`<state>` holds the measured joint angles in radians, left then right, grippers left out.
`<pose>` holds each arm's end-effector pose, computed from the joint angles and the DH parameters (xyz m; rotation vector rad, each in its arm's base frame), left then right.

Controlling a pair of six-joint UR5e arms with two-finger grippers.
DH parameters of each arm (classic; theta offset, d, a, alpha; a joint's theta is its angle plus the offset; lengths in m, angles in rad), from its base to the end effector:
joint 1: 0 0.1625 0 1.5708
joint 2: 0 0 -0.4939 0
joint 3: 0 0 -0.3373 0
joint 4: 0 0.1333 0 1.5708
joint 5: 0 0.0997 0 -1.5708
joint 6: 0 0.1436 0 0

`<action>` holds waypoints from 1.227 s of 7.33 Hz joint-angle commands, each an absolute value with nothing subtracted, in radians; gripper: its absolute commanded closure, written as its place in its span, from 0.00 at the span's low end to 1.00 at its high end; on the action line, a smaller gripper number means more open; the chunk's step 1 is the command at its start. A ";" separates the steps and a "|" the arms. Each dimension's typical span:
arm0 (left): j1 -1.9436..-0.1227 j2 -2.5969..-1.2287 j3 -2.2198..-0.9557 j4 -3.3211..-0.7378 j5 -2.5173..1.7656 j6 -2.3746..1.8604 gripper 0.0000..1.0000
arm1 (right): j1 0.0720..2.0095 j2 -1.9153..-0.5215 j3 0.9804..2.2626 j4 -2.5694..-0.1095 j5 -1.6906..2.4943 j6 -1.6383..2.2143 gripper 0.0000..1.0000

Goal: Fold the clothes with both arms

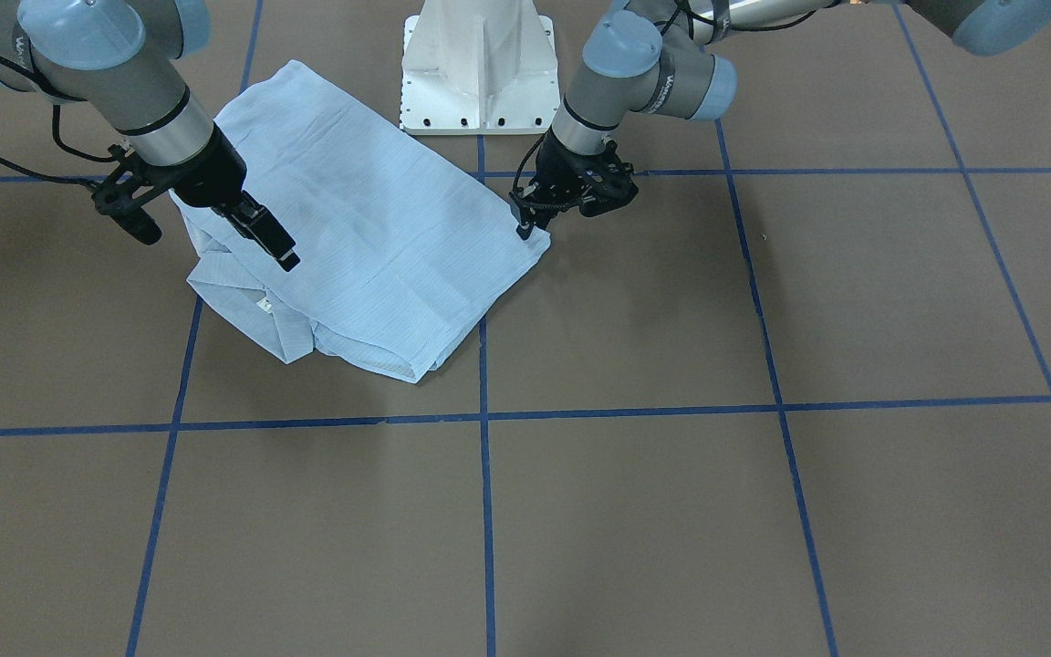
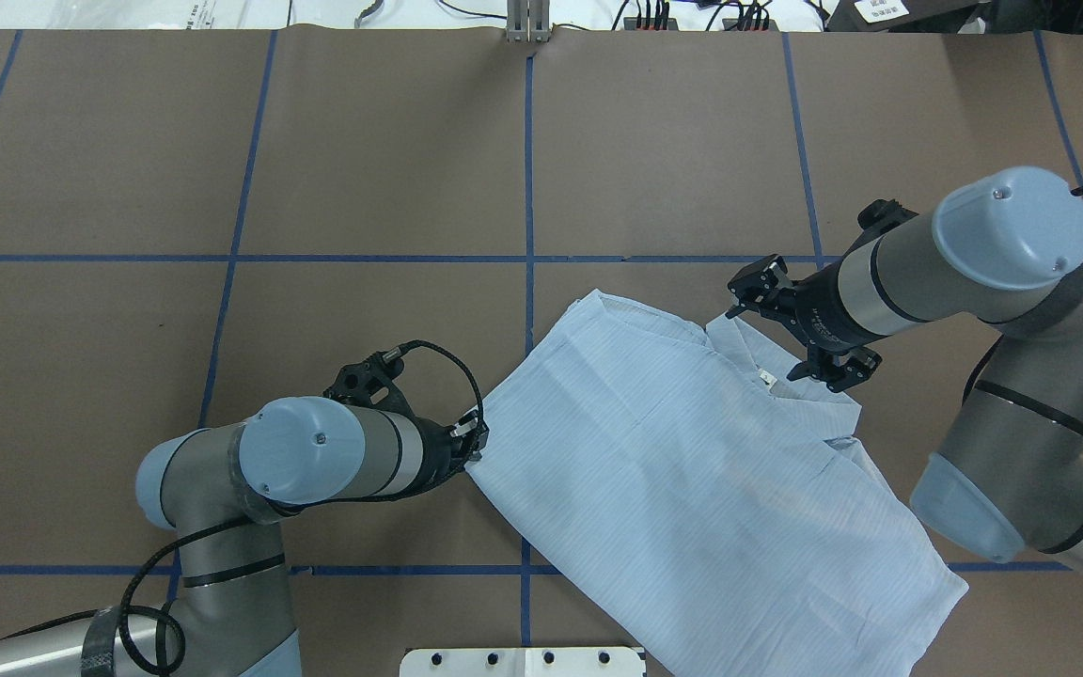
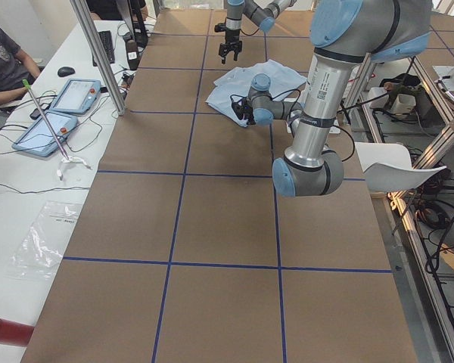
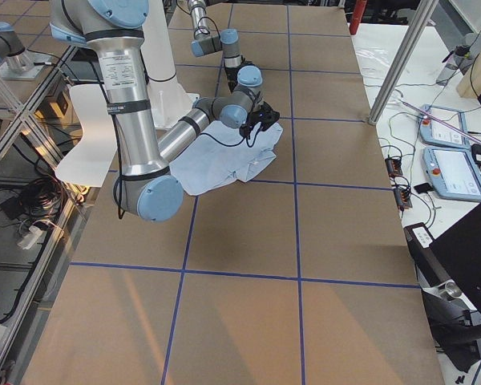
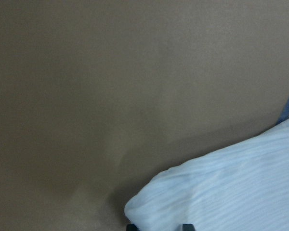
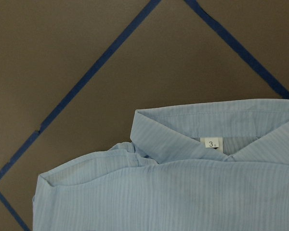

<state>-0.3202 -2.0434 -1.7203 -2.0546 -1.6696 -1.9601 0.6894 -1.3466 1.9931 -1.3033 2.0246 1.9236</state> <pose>0.5997 -0.3244 0.3806 -0.1287 1.1189 -0.5798 -0.3736 -0.3991 0.4407 -0.2716 -0.9789 0.7469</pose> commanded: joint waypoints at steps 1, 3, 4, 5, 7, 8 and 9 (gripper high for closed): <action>-0.362 -2.049 -1.712 -2.034 -1.644 -1.842 1.00 | 0.690 -1.345 1.993 -1.307 2.025 1.925 0.00; -0.504 -2.116 -1.653 -2.051 -1.632 -1.714 1.00 | 0.698 -1.345 1.999 -1.307 2.029 1.927 0.00; -0.568 -2.205 -1.537 -2.074 -1.632 -1.666 1.00 | 0.698 -1.347 1.999 -1.307 2.029 1.927 0.00; -0.636 -2.276 -1.375 -2.197 -1.634 -1.639 1.00 | 0.696 -1.347 1.994 -1.307 2.023 1.928 0.00; -0.711 -2.440 -1.016 -2.446 -1.635 -1.600 1.00 | 0.693 -1.345 1.991 -1.307 2.014 1.934 0.00; -0.715 -2.492 -0.952 -2.469 -1.634 -1.577 0.99 | 0.689 -1.345 1.980 -1.307 1.991 1.934 0.00; -0.715 -2.520 -0.874 -2.520 -1.634 -1.577 0.83 | 0.687 -1.344 1.982 -1.307 1.984 1.933 0.00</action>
<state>-0.7070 -2.4687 -0.9791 -2.4583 -1.6340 -1.5870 0.6901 -1.3451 1.9845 -1.3069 1.9976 1.9334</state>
